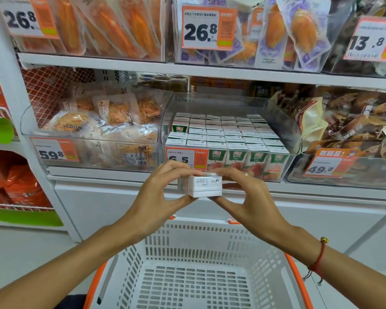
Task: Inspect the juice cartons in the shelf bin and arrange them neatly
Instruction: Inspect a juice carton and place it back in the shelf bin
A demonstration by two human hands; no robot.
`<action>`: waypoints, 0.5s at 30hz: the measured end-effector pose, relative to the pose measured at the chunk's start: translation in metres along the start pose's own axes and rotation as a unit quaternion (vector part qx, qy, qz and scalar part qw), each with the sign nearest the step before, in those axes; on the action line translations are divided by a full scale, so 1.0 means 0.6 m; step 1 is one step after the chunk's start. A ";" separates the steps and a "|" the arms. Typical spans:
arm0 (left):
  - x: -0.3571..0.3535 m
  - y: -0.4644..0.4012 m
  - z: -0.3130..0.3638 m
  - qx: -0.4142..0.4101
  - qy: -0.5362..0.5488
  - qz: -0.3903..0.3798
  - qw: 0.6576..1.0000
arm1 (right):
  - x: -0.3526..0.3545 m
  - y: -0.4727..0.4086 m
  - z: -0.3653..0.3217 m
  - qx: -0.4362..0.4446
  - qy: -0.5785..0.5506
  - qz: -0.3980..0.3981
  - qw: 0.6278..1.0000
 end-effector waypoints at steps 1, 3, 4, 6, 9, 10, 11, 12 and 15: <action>0.002 0.000 0.001 -0.005 -0.003 0.005 1.000 | 0.002 0.000 -0.002 0.006 0.004 0.006 1.000; 0.001 0.000 0.003 -0.008 -0.006 0.006 1.000 | 0.003 0.001 -0.008 0.021 0.009 0.013 1.000; 0.000 0.001 0.004 -0.011 -0.008 0.003 1.000 | 0.002 0.003 -0.010 0.027 0.013 0.014 0.999; 0.000 0.003 0.012 -0.025 -0.025 0.006 0.999 | -0.001 0.004 -0.013 0.030 0.016 0.017 0.999; 0.004 0.005 0.040 -0.078 -0.103 0.026 0.991 | -0.004 -0.004 -0.012 0.030 0.023 0.024 0.999; 0.002 0.003 0.049 -0.094 -0.134 0.026 0.986 | -0.007 -0.010 -0.013 0.034 0.029 0.021 0.999; 0.000 -0.002 0.054 -0.101 -0.164 0.022 0.981 | -0.011 -0.019 -0.013 0.038 0.034 0.015 0.999; 0.002 -0.012 0.056 -0.100 -0.189 0.018 0.977 | -0.013 -0.029 -0.012 0.040 0.035 0.011 0.999; 0.018 -0.059 0.044 -0.077 -0.258 -0.012 0.963 | -0.019 -0.071 0.002 0.040 0.038 -0.009 0.998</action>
Point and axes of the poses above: each hand's wrist, its own y-axis away from the middle knuckle, its own x-axis out of the back of the hand, z = x × y, the point moved 10 cm from there along -y, towards the middle knuckle, and after that the axes turned 4 degrees about x, right-handed, at the moved point
